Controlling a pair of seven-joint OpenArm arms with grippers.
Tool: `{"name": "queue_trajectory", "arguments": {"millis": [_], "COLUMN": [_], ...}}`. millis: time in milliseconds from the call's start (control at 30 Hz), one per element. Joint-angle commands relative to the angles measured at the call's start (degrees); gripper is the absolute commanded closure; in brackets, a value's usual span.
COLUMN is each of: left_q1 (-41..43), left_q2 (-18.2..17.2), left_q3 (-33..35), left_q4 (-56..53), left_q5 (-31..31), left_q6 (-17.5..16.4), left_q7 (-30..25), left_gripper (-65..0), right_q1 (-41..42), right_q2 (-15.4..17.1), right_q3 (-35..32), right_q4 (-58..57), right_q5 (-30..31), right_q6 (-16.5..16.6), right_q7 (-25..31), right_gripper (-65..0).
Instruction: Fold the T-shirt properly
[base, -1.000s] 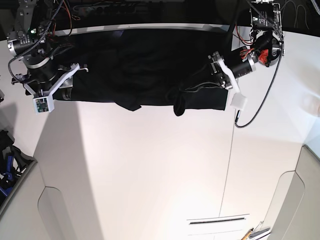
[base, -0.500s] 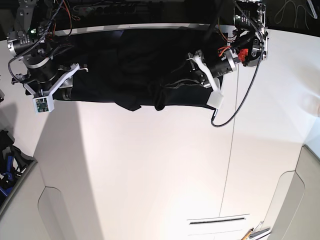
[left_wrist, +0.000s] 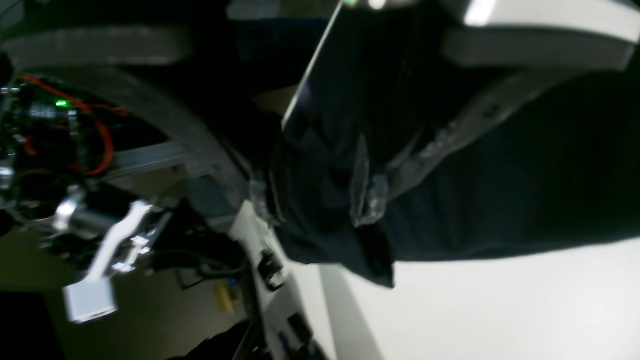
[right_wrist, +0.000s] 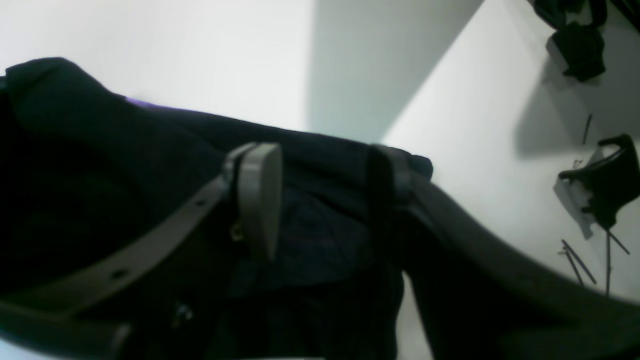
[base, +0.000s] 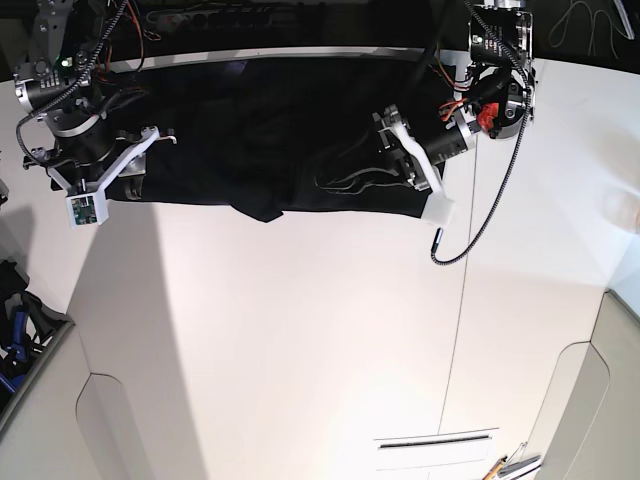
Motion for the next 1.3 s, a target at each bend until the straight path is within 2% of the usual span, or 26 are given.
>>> {"name": "queue_trajectory", "arguments": {"millis": [0,167,300,400,600,767,933,1200,1267], "left_q1": [-0.44,-0.61,-1.29,-2.34,-2.8,-2.82,-2.84,-3.17,-3.15], "left_q2": [-0.02,-0.04,-0.09,-0.7,-3.06,-3.04,-3.06,-3.04,-3.06], "left_q3": [-0.04,-0.07,-0.07,-0.07,-0.17,-0.17,-0.17,-0.17,-0.17], "left_q4": [0.98,1.03,1.03,1.03,1.03,1.03,1.03,1.03,1.03], "left_q5": [-1.68,-1.6,0.61,1.36,1.38,1.38,1.38,2.1,3.32], "left_q6": [-0.54,-0.54,-0.54,-0.54,-0.54,-0.54,-0.54,-0.54,-0.54], "left_q7": [-0.61,-0.61,-0.61,-0.61,-0.59,-0.61,-0.61,-0.61,-0.63], "left_gripper": [-24.8,-26.0,-30.3,-30.3,-30.3,-30.3,-30.3,-30.3,-30.3], "right_q1": [0.26,0.26,0.26,0.26,0.31,0.31,0.35,5.88,7.72], "right_q2": [0.31,0.31,0.31,0.33,0.66,2.97,3.34,3.37,3.37], "right_q3": [0.26,0.28,0.28,0.55,7.76,16.79,24.2,26.62,26.62], "right_q4": [0.9,0.9,0.9,0.9,0.9,0.87,-1.16,-15.37,-20.44], "right_q5": [0.04,0.0,-0.33,-2.1,-2.29,4.52,13.22,26.14,29.62], "right_q6": [-0.22,-0.22,-0.2,-0.2,-0.17,1.29,4.76,11.98,13.97], "right_q7": [1.31,1.31,1.33,1.29,1.49,1.7,2.27,1.36,0.57], "right_gripper": [-27.8,-27.8,-27.8,-27.8,-27.8,-27.8,-27.8,-28.2,-31.9]}}
